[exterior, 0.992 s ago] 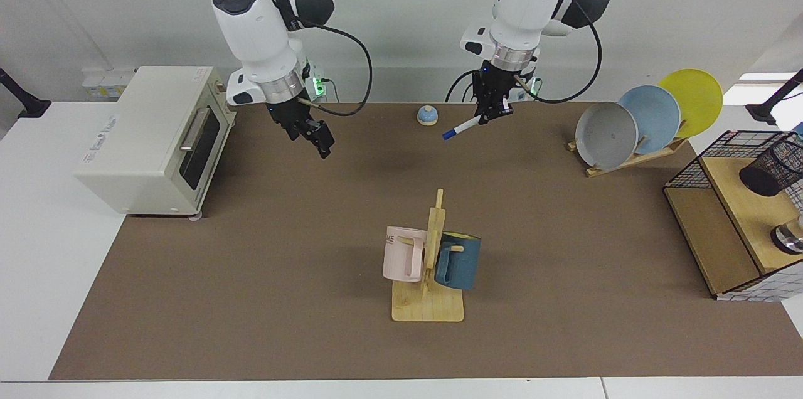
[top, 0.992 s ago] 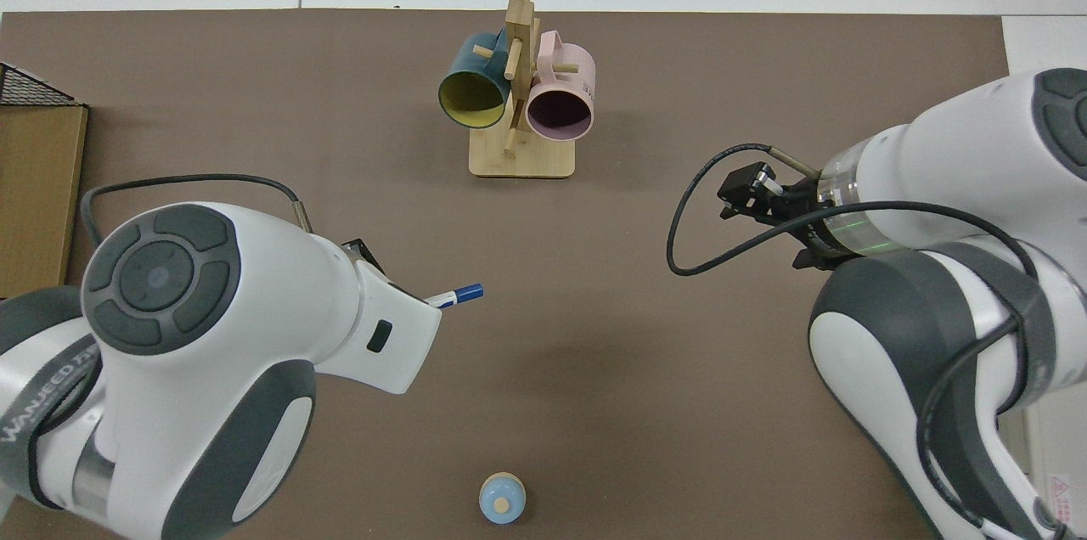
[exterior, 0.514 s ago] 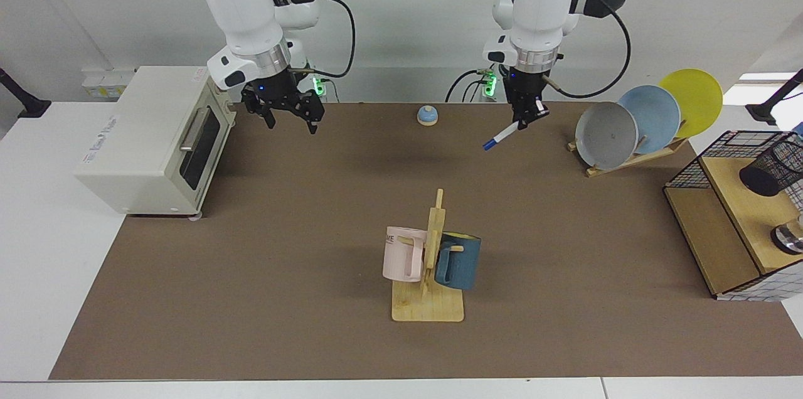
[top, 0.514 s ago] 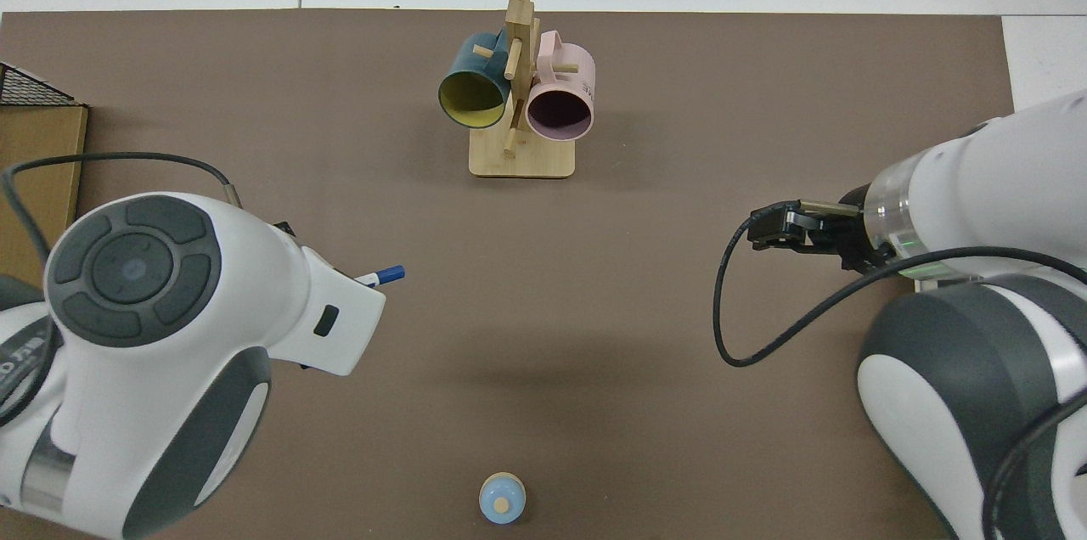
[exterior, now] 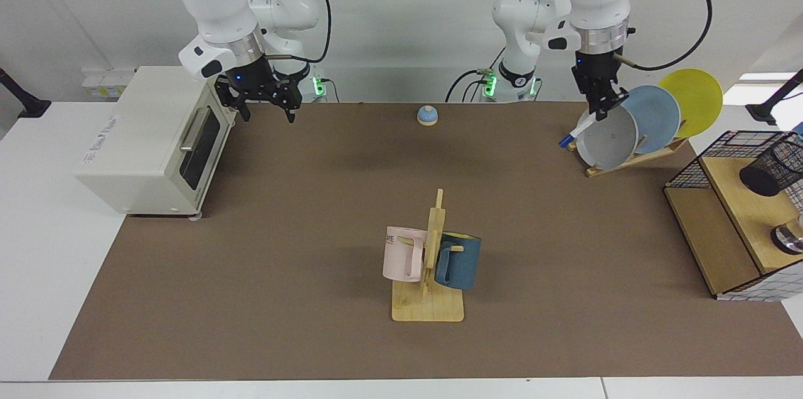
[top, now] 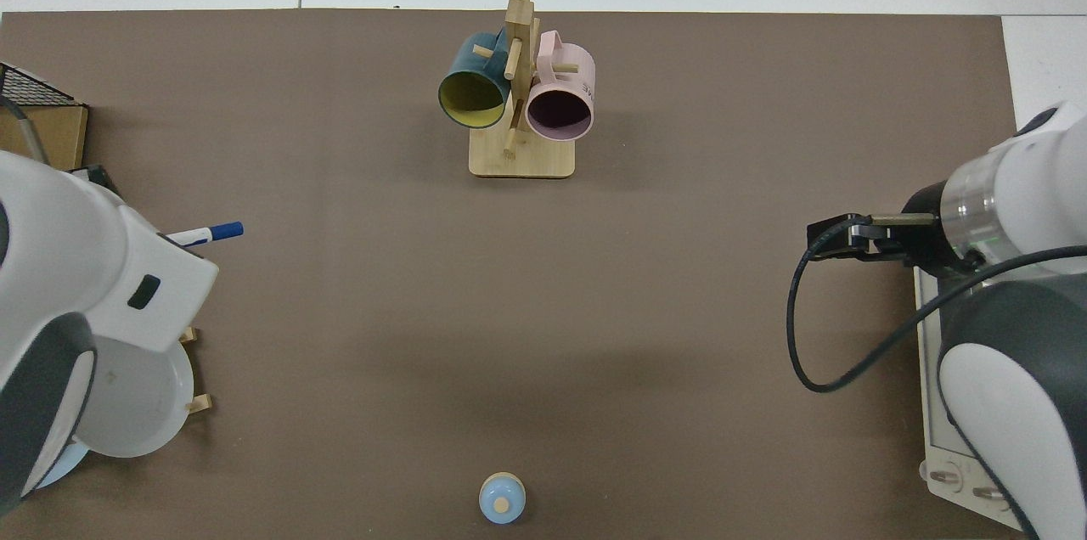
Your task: Put markers into pen holder
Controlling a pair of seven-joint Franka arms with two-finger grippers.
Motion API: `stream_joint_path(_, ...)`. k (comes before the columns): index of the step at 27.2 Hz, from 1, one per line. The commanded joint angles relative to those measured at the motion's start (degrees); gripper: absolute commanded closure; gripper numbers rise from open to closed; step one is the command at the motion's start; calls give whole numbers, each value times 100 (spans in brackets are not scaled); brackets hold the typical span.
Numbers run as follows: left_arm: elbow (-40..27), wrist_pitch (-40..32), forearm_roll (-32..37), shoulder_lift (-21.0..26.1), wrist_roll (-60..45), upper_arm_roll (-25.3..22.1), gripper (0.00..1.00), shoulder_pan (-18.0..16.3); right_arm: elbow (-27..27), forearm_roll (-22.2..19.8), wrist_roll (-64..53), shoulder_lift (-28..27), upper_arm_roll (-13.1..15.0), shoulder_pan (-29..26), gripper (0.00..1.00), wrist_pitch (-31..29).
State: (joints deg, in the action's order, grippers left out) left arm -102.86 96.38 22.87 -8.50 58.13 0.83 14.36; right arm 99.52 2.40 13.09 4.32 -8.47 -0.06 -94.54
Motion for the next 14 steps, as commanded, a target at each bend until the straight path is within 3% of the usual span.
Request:
stream_joint_path(1, 135, -155, 472, -12, 287, -12, 100, -109, -749, -257, -596, -396, -76, -170, 0, 523)
stream_joint_path(6, 301, -207, 1034, -3, 295, -101, 100, -205, -1136, -459, -790, -616, -85, -161, 0, 664)
stream_joint_path(14, 389, -234, 2176, -12, 698, -118, 100, -451, -1172, -547, -992, -625, -85, -161, 0, 708)
